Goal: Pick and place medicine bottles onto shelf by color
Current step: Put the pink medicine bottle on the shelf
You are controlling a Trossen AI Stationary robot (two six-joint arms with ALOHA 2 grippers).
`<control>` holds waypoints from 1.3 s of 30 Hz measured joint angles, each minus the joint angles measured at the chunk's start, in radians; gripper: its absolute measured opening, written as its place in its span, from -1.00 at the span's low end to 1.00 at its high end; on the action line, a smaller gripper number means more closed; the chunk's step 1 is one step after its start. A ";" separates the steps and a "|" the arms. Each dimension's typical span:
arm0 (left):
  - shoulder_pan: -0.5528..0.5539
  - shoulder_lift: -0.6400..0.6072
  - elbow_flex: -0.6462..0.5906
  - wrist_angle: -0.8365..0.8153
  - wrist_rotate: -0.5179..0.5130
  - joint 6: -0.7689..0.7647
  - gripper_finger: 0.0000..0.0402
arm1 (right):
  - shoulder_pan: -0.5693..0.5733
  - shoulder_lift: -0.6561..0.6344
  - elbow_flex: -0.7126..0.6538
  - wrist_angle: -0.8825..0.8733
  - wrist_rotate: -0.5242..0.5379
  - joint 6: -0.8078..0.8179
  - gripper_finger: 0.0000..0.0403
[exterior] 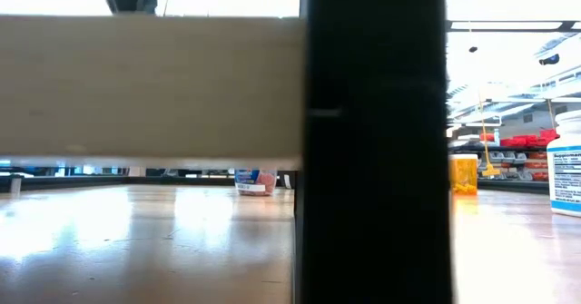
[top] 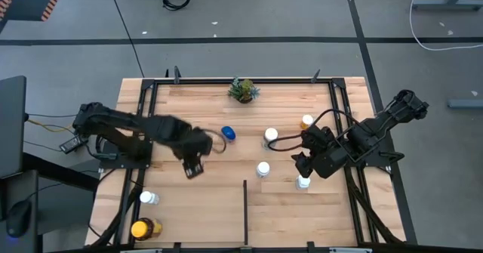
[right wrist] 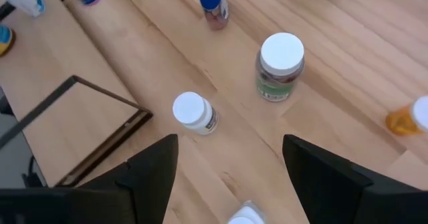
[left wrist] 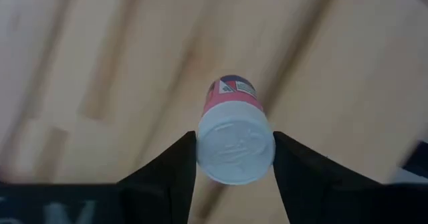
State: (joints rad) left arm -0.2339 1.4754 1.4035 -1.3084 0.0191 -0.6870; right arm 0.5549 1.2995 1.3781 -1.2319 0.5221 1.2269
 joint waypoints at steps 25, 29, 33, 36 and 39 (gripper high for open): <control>-0.525 0.146 -0.003 -0.038 0.003 -0.640 -0.11 | 0.014 0.000 0.000 0.001 -0.004 -0.183 0.37; -0.535 0.163 -0.004 -0.069 -0.009 -0.610 -0.04 | 0.037 0.000 0.000 0.001 -0.003 -0.174 0.37; -0.540 0.163 -0.004 -0.064 -0.026 -0.576 0.01 | 0.052 0.000 0.000 0.000 -0.002 -0.152 0.37; -0.540 0.163 -0.004 -0.067 -0.056 -0.573 0.02 | 0.057 0.000 0.000 0.000 0.006 -0.139 0.37; -0.540 0.163 -0.004 -0.066 -0.068 -0.572 0.00 | 0.057 0.000 0.000 0.000 0.007 -0.131 0.37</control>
State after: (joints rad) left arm -0.7734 1.6382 1.3998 -1.3739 -0.0488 -1.2591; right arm 0.6121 1.2995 1.3781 -1.2316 0.5290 1.0954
